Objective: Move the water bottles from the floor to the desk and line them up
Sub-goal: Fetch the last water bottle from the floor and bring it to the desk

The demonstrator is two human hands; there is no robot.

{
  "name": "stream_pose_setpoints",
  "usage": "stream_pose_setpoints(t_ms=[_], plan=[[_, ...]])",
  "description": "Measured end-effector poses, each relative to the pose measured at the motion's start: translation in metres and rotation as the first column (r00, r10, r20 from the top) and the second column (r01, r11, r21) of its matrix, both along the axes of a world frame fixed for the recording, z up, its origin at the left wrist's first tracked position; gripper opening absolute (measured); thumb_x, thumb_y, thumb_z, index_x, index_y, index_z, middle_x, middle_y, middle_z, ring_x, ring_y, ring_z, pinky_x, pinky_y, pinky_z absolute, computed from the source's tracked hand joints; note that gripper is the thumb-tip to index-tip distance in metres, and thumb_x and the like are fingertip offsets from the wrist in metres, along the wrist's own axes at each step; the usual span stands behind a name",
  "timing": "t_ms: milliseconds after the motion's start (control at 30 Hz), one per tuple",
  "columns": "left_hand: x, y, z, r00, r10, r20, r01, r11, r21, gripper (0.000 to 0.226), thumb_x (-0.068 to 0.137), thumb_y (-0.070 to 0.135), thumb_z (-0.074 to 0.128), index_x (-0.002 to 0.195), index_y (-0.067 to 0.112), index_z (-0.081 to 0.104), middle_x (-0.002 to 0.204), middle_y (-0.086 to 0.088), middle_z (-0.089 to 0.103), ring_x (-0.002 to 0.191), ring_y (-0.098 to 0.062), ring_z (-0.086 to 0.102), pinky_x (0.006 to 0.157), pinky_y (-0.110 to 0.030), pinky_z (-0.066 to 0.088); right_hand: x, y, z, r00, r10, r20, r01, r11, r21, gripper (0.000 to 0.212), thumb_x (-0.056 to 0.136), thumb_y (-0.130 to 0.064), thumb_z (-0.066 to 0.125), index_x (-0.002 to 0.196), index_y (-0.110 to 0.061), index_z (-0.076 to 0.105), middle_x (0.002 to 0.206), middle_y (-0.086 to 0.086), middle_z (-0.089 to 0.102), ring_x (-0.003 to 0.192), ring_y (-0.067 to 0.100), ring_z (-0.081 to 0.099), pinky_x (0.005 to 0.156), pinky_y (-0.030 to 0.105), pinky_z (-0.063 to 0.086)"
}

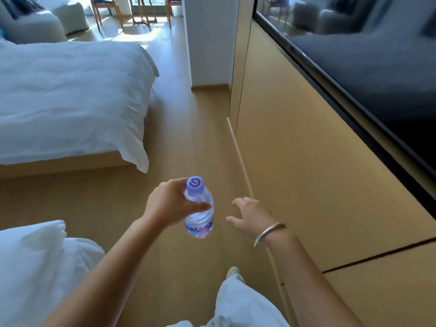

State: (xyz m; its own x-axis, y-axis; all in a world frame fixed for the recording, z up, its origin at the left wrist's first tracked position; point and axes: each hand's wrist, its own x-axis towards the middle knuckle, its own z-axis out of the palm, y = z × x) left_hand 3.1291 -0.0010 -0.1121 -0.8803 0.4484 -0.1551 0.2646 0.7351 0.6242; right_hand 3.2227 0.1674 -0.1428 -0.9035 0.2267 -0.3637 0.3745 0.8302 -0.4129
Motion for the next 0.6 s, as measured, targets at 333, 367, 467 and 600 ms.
stream_pose_setpoints(t_ms=[333, 367, 467, 600], plan=[[-0.100, 0.077, 0.008, 0.984, 0.172, 0.043, -0.174, 0.982, 0.068, 0.029, 0.050, 0.052, 0.065, 0.075, 0.039, 0.060, 0.073, 0.015, 0.065, 0.075, -0.010, 0.060, 0.064, -0.028, 0.047, -0.143, 0.087, 0.011, 0.978, 0.206, 0.013, -0.206, 0.979, -0.008, 0.056, 0.089, -0.036, 0.056, 0.138, -0.015, 0.038, 0.135, 0.007, 0.047, 0.126, 0.023, 0.042, 0.104, 0.033, 0.036], [-0.109, 0.080, 0.008, 0.983, 0.177, 0.043, -0.180, 0.982, 0.065, 0.028, 0.050, 0.052, 0.065, 0.075, 0.042, 0.059, 0.074, 0.015, 0.065, 0.076, -0.009, 0.060, 0.065, -0.028, 0.048, -0.154, 0.091, 0.011, 0.976, 0.216, 0.012, -0.216, 0.976, -0.016, 0.056, 0.089, -0.036, 0.056, 0.138, -0.016, 0.038, 0.136, 0.006, 0.046, 0.127, 0.022, 0.042, 0.104, 0.033, 0.035], [-0.145, 0.090, 0.005, 0.978, 0.206, 0.040, -0.209, 0.975, 0.077, 0.028, 0.053, 0.051, 0.074, 0.075, 0.046, 0.058, 0.073, 0.017, 0.065, 0.076, -0.008, 0.060, 0.063, -0.026, 0.046, -0.195, 0.106, 0.008, 0.966, 0.259, 0.019, -0.259, 0.966, 0.011, 0.054, 0.089, -0.037, 0.055, 0.137, -0.016, 0.039, 0.135, 0.004, 0.047, 0.126, 0.021, 0.042, 0.104, 0.033, 0.036], [-0.203, 0.099, -0.004, 0.974, 0.222, 0.031, -0.224, 0.972, 0.074, 0.026, 0.061, 0.044, 0.080, 0.080, 0.042, 0.062, 0.070, 0.020, 0.063, 0.073, -0.006, 0.059, 0.059, -0.023, 0.042, -0.251, 0.123, -0.001, 0.951, 0.294, 0.090, -0.301, 0.950, 0.079, 0.052, 0.091, -0.037, 0.052, 0.136, -0.016, 0.039, 0.134, 0.005, 0.047, 0.125, 0.023, 0.042, 0.103, 0.035, 0.037]])
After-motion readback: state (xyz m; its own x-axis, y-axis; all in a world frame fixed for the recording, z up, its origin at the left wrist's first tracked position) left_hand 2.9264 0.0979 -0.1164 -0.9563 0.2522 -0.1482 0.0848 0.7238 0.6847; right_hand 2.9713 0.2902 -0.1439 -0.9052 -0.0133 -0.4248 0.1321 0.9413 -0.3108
